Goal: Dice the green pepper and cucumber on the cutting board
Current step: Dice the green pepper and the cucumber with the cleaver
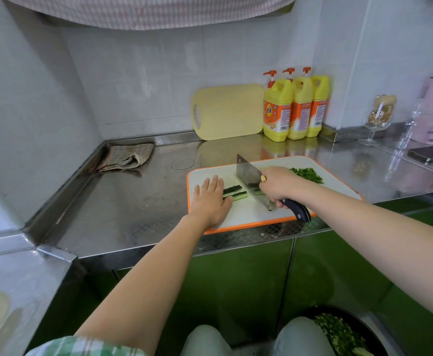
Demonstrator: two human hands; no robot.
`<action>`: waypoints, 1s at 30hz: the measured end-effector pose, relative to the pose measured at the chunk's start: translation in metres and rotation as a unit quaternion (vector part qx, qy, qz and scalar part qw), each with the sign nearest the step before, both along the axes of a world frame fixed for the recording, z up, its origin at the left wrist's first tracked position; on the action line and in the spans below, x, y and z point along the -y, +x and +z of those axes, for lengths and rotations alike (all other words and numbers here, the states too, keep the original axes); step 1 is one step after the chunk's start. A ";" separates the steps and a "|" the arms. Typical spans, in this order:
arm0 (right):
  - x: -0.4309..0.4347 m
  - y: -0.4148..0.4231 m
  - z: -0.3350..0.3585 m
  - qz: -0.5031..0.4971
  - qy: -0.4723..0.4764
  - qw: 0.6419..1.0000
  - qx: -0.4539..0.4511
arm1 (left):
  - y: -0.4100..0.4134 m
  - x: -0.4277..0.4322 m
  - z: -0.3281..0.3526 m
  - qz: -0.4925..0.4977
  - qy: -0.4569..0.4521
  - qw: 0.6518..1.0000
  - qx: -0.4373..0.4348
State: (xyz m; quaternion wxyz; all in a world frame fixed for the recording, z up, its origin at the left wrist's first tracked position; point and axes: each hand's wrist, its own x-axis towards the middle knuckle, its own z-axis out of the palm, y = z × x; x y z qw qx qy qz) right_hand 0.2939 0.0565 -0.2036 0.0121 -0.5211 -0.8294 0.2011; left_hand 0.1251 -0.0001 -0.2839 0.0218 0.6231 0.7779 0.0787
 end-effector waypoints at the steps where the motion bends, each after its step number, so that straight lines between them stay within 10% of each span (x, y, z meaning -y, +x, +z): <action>1: -0.002 0.000 0.002 -0.004 0.009 1.000 -0.006 | 0.001 0.000 0.001 0.000 0.020 1.000 -0.007; 10: 0.007 -0.008 0.009 0.038 0.002 0.999 0.037 | 0.006 -0.002 -0.011 -0.004 0.189 0.981 0.045; 30: -0.005 -0.014 0.000 -0.003 0.017 1.000 -0.026 | 0.001 -0.004 -0.016 -0.006 0.220 0.968 0.121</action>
